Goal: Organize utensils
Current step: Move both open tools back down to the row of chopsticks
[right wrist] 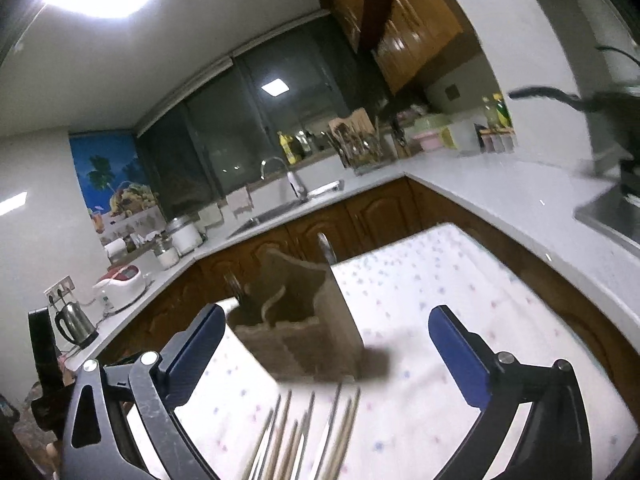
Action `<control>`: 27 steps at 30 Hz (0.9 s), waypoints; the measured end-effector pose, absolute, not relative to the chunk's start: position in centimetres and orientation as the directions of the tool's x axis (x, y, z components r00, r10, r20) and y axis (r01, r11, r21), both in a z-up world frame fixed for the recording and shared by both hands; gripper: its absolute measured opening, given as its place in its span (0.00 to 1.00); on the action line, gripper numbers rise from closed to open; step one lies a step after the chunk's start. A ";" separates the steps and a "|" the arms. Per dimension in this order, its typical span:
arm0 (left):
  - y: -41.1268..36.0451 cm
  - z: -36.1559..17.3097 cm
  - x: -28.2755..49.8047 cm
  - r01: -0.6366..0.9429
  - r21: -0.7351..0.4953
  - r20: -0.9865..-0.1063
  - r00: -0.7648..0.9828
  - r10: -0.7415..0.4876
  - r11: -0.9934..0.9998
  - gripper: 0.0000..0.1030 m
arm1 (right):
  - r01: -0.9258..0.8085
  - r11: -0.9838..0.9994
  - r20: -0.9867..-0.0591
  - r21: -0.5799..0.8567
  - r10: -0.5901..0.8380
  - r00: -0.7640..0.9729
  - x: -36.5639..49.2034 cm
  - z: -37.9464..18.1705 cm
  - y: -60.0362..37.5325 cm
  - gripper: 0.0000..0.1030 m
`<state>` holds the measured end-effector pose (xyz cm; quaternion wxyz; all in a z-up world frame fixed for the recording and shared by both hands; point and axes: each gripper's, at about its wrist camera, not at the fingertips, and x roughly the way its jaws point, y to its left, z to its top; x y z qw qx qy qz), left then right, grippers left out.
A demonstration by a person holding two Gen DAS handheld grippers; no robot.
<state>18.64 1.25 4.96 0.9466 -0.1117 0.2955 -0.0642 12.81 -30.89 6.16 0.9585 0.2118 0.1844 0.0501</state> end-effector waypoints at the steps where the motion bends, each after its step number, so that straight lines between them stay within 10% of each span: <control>1: 1.4 4.3 18.1 0.052 -0.254 -0.558 0.808 -0.190 0.966 0.88 | -0.013 0.903 -0.336 0.429 0.173 0.926 12.3 5.8 -30.9 0.99; 27: 0.3 -0.2 17.4 0.050 -0.224 -0.687 0.700 -0.195 0.973 0.88 | 0.019 0.912 -0.511 0.409 0.212 0.833 10.6 0.4 -28.7 0.98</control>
